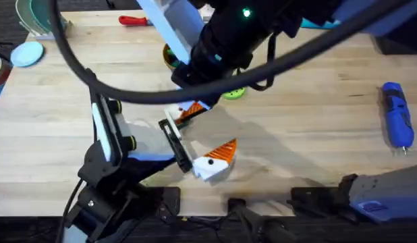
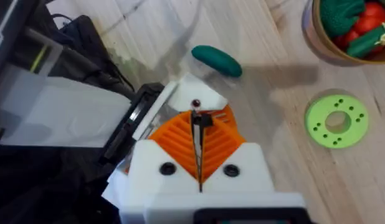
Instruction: Pick up the gripper from the table and insert it into the empty holder that is missing its gripper. Then pick up a screw, insert it into the mounting hole, and use the screwdriver to tighten it. Finally, clean up the table by picking up the vegetable and placing it into the bucket.
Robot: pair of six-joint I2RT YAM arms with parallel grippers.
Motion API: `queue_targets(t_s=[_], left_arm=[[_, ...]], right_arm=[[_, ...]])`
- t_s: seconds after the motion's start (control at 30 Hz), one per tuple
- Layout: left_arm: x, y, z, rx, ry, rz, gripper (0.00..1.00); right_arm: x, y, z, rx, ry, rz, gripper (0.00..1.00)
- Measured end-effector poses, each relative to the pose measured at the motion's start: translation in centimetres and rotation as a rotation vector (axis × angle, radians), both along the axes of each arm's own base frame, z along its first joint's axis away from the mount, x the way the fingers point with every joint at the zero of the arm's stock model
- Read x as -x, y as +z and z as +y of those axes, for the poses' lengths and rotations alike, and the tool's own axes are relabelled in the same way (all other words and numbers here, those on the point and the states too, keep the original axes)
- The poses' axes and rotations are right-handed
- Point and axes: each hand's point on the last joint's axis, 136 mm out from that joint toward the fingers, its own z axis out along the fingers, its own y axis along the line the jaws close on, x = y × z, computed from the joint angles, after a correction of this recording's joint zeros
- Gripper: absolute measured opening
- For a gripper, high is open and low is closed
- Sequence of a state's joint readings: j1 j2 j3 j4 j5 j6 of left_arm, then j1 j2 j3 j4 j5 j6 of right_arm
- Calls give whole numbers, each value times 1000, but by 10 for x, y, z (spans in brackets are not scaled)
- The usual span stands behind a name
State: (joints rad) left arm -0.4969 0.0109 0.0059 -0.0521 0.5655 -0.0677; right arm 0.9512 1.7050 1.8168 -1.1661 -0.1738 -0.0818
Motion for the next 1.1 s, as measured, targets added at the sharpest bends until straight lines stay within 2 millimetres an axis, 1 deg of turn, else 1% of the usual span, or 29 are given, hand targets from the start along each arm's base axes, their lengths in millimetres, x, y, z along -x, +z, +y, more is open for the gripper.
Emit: queue_targets(t_s=[0.23,0.57,0.87,1.1], left_arm=[[0,0,0,0,0,0,993],[0,0,0,0,0,0,993],[0,0,0,0,0,1,993],[0,0,0,0,-1,2,993]], right_arm=[[1,-8,-1,26,1,19,6],[0,-9,1,24,1,17,6],[-5,-26,9,47,3,39,6],[-5,-28,9,51,4,45,6]])
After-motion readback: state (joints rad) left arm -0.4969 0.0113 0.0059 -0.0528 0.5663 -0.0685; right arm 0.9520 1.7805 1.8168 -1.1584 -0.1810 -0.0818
